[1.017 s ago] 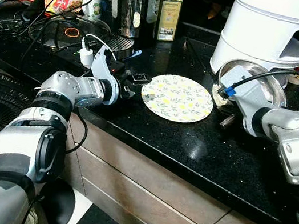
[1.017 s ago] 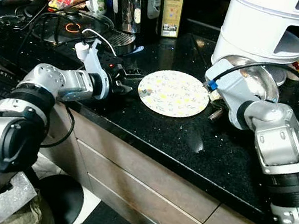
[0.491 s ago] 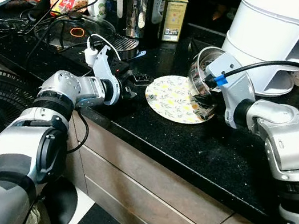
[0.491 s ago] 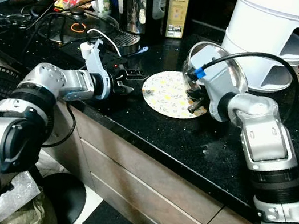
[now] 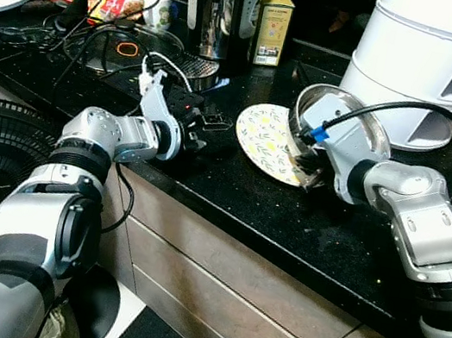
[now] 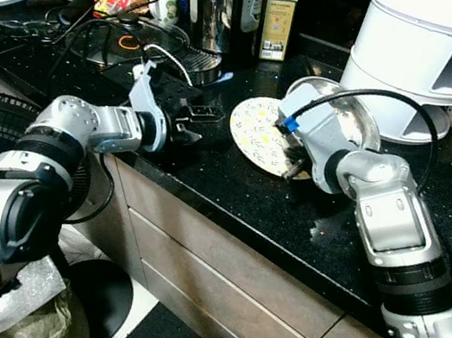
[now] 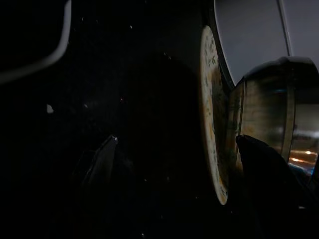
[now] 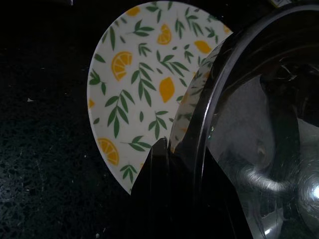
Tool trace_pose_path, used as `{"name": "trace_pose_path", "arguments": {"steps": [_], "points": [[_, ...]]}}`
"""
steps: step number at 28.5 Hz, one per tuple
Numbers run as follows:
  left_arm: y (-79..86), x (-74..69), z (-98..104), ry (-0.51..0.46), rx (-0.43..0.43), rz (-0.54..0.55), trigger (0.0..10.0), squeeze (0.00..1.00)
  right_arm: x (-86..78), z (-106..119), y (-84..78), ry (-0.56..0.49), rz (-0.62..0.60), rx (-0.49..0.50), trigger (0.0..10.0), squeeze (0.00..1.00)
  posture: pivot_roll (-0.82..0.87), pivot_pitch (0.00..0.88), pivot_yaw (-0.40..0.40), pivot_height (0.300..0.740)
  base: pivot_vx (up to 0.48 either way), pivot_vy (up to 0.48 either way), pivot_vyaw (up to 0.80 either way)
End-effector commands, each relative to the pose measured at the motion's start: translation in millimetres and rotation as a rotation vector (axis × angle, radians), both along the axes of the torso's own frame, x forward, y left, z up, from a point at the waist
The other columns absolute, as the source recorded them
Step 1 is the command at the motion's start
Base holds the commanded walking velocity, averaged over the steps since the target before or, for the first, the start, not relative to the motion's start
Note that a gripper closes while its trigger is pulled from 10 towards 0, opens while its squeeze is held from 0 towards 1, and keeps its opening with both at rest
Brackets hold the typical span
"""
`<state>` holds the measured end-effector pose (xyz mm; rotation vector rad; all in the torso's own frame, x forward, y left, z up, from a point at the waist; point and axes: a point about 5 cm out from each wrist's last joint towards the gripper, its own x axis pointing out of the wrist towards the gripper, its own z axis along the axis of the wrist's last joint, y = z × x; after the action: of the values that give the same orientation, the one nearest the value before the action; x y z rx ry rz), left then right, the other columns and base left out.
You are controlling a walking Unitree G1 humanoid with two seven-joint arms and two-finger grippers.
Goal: Kitchen organization
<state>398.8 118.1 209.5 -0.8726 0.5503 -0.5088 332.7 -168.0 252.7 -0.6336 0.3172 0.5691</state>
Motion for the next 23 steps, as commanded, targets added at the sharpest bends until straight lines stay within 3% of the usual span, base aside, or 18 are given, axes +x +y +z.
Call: {"name": "trace_pose_path", "arguments": {"steps": [1,13,23], "points": [[1.3,0.8,0,-0.003,0.015,0.002,10.0,0.00,-1.8,-9,-0.2,0.045,0.004,-0.009,10.0,0.00,-0.05,0.000,-0.007,0.740,0.000,0.000,0.00],[-10.4,4.0,8,-0.074,0.087,-0.059,10.0,0.00,-7.8,-6,1.1,0.050,0.017,-0.003,10.0,0.00,-0.07,0.000,-0.002,0.740,0.000,0.000,0.00],[-23.4,2.6,9,-0.134,0.087,-0.141,10.0,0.00,-11.0,-1,2.6,0.045,0.030,0.004,10.0,0.00,-0.09,0.000,0.007,0.740,0.000,0.000,0.00]]}}
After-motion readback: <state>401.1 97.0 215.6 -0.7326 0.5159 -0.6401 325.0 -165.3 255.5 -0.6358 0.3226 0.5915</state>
